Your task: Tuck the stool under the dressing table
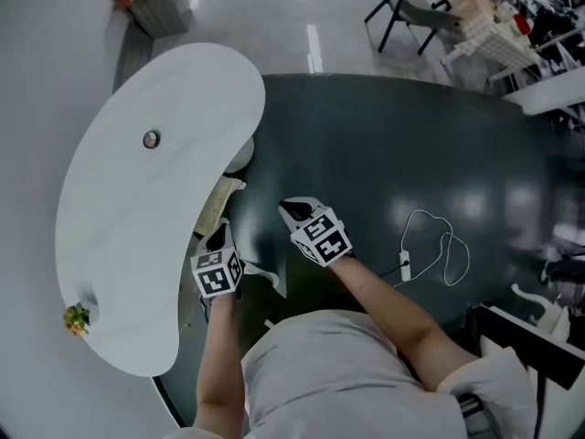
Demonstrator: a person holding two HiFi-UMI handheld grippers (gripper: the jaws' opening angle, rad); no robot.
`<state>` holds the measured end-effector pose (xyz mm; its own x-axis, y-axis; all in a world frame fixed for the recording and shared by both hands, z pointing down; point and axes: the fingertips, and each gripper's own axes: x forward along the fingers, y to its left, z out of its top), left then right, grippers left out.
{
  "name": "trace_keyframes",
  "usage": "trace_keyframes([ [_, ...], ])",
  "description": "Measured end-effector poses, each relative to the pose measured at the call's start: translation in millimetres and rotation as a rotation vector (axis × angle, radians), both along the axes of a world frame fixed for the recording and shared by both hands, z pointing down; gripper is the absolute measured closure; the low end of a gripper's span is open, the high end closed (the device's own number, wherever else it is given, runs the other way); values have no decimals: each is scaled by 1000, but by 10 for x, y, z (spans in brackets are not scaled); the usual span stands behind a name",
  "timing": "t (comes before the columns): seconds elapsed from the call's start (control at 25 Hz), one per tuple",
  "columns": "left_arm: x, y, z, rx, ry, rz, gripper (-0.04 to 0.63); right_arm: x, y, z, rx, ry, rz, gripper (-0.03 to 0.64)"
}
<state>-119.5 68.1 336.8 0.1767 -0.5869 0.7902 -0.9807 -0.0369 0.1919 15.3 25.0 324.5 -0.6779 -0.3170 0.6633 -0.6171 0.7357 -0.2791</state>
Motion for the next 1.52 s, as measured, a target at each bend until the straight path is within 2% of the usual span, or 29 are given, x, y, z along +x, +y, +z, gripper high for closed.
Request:
trace_keyframes([
  [0.36, 102, -347, -1176, 203, 7, -11, 594, 5, -227, -1266, 121, -118, -56, 607],
  [0.56, 84, -504, -1772, 330, -27, 1, 594, 31, -326, -1908, 167, -213, -46, 607],
  [0.68, 63, -562, -2168, 418, -9, -2, 594, 24, -353, -2251, 229, -237, -78, 607],
  [0.8, 79, -578, -2517, 488, 0, 32, 594, 19, -374, -2555, 280, -264, -97, 607],
  [1.12, 139, -441, -3124, 597, -25, 119, 592, 44, -308, -3230, 413, -333, -99, 607],
  [1.32, 136, -375, -3442, 670, -31, 125, 592, 6, -193, -3491, 485, -345, -121, 607],
  [1.52, 73, -264, -3576, 692, -42, 117, 592, -53, -73, -3647, 546, -350, -138, 607],
])
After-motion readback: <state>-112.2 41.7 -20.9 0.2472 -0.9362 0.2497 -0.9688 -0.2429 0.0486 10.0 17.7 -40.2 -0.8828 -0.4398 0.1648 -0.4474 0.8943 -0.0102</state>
